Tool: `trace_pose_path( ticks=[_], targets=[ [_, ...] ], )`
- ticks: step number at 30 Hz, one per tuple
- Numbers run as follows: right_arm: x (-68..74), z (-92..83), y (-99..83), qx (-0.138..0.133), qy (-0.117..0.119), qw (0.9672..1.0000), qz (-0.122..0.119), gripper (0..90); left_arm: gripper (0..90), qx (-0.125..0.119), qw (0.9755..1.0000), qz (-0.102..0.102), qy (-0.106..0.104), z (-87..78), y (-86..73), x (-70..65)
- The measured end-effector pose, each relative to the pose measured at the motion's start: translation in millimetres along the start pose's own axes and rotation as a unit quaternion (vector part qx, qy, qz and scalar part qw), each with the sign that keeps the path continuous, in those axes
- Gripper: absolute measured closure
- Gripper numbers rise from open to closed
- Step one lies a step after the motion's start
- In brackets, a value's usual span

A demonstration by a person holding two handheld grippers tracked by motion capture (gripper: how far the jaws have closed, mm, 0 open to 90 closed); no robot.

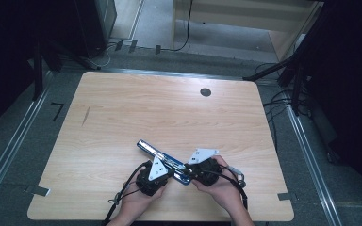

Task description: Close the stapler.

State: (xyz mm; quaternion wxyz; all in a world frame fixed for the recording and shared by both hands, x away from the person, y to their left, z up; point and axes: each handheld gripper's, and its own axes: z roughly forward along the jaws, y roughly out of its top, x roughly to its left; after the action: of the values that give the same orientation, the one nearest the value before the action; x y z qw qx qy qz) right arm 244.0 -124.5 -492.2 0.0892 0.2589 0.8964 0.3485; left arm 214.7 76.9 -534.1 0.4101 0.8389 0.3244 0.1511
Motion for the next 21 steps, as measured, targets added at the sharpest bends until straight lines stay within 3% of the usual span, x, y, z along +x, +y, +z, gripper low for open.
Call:
trace_pose_path(
  ticks=[21],
  targets=[
    [-0.2,-1.2,1.5,-0.005,0.006,1.0000,0.006,79.9,90.0,0.000,1.0000,0.000,0.000,0.0,0.0,0.0]
  ],
)
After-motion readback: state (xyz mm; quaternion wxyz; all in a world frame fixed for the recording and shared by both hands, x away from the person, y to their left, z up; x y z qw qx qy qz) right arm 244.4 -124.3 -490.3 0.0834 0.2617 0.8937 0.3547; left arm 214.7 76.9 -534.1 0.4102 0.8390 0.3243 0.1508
